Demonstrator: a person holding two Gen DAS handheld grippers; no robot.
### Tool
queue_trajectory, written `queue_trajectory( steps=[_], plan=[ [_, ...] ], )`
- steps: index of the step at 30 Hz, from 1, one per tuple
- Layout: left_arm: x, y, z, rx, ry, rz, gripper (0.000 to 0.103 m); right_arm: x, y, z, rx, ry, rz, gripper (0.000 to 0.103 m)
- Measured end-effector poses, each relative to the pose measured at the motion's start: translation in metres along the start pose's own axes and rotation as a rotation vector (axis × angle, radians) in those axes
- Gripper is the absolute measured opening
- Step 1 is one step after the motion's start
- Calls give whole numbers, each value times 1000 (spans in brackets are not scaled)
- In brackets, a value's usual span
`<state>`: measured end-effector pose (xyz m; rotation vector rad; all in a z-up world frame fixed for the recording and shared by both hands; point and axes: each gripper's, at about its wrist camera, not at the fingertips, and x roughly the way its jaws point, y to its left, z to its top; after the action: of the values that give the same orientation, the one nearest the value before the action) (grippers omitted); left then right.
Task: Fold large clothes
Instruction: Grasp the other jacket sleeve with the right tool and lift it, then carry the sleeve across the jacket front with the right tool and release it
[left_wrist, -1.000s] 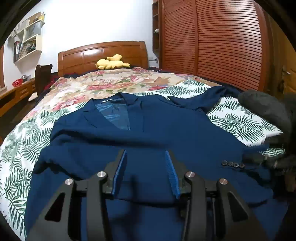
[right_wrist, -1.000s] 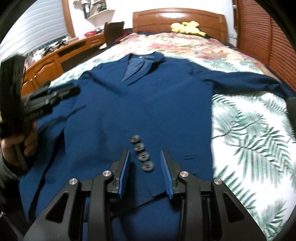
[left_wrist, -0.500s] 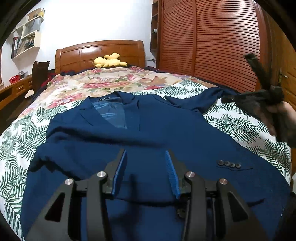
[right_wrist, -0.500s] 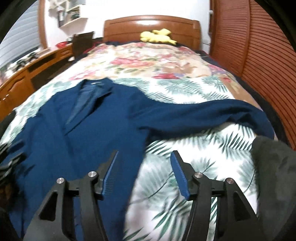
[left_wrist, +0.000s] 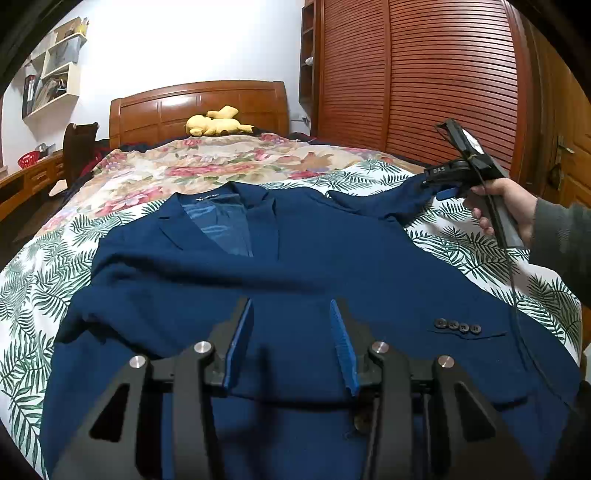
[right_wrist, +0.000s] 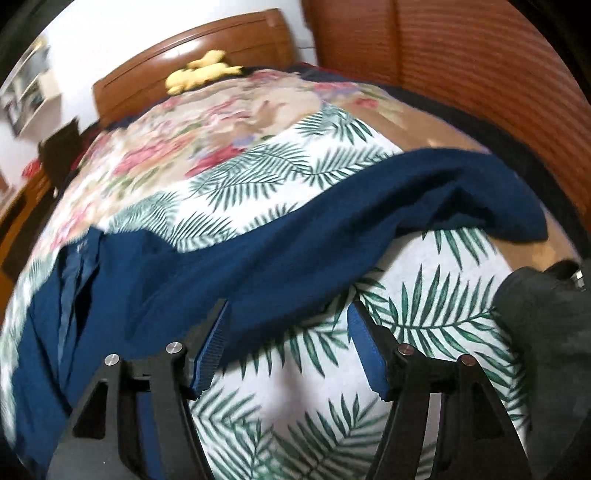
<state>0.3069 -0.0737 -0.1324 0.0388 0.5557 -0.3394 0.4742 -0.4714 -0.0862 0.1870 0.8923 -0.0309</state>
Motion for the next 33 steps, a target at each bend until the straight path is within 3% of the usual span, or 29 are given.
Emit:
queue_trajectory(
  steps=[6,8,9,10,11,12,17,22,27,33],
  plan=[
    [1,-1,1,6,2,4,41,23,-9,8,43,33,-34,66],
    [1,-1,0,6,3,4,41,30,-14,9,58,43,-54,60],
    [1,-1,0,6,3,4,41,32,-16,10,62,48,-56,45],
    [1,-1,0,7,3,4,41,33,-16,11,54,49,-49,23],
    [1,-1,0,7,3,4,41,34,-14,11,41,48,-47,9],
    [1,-1,0,8,3,4,41,31,-10,12,11,36,-56,3],
    [1,-1,0,9,7,7,41,-18,31,14,-162,-146,-36,0],
    [1,-3,1,17,6,12,41,-76,85,2,-329,-235,107,0],
    [1,-2,0,11,7,10,41,-109,140,-44,-507,-166,290,0],
    [2,-1,1,11,7,10,41,-115,159,-85,-565,-39,300,4]
  ],
)
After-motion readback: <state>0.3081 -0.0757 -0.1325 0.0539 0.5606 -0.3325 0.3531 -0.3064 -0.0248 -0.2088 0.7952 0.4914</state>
